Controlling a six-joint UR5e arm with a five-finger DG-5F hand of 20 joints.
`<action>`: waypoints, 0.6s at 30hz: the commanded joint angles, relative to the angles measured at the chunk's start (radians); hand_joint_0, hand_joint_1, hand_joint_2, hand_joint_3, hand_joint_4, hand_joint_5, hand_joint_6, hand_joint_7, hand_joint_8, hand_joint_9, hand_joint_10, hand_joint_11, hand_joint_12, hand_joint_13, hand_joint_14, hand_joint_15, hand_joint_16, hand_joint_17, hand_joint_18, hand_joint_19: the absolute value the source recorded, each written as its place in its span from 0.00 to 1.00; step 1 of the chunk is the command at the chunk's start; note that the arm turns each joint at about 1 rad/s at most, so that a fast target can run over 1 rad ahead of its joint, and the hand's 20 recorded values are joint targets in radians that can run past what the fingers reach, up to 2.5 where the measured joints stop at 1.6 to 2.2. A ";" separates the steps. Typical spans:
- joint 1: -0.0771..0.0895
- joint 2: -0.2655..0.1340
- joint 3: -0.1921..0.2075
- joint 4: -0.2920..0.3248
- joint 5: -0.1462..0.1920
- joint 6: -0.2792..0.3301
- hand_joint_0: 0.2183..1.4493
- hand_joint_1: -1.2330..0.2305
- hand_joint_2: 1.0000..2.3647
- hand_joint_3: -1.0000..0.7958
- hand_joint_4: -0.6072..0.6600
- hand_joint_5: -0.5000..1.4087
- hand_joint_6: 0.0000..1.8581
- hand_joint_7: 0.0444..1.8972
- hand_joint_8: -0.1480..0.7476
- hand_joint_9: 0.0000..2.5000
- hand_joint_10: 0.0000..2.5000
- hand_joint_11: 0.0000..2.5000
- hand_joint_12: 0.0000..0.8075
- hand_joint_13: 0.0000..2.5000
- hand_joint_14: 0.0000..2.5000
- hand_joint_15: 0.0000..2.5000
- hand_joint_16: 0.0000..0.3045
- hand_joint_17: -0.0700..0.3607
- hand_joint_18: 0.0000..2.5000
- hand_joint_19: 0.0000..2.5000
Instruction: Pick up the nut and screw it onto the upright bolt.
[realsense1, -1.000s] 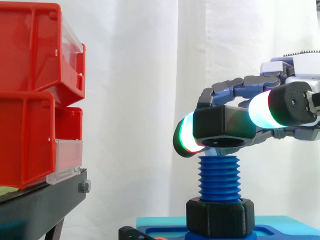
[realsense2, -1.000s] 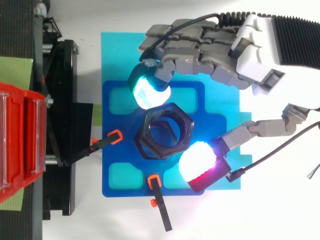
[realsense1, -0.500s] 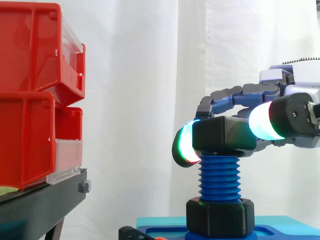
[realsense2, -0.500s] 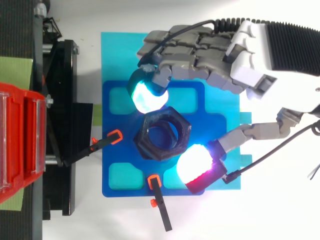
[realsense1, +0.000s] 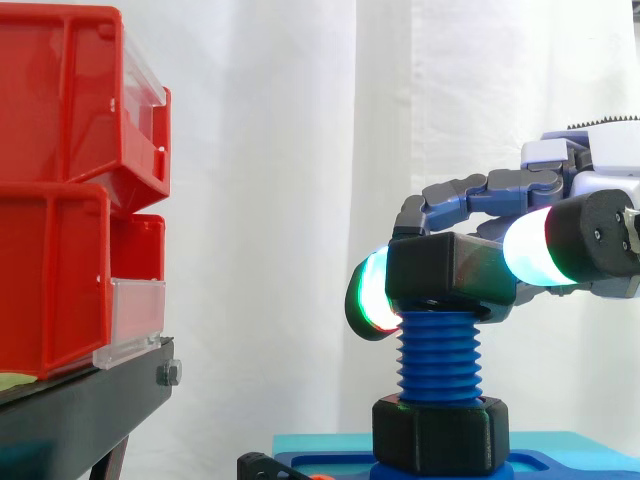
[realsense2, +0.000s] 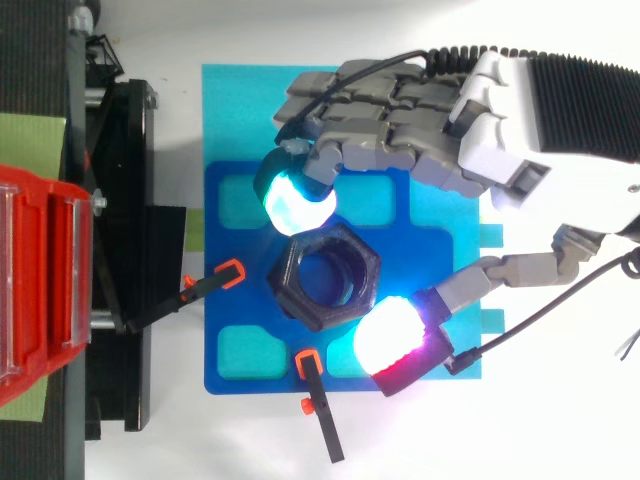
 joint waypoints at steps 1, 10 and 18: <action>0.000 0.000 0.000 0.000 0.000 -0.008 0.25 0.40 0.00 0.28 0.66 0.16 0.27 0.57 0.50 0.18 0.00 0.02 0.42 0.15 0.00 0.00 0.18 0.44 0.17 0.00; 0.006 0.000 0.000 0.005 0.000 -0.026 0.25 0.40 0.00 0.28 0.66 0.16 0.27 0.57 0.50 0.18 0.00 0.02 0.42 0.15 0.00 0.00 0.18 0.44 0.17 0.01; 0.003 0.000 0.000 0.005 -0.005 -0.028 0.25 0.40 0.00 0.28 0.66 0.16 0.27 0.57 0.50 0.19 0.00 0.02 0.42 0.15 0.00 0.00 0.17 0.44 0.17 0.01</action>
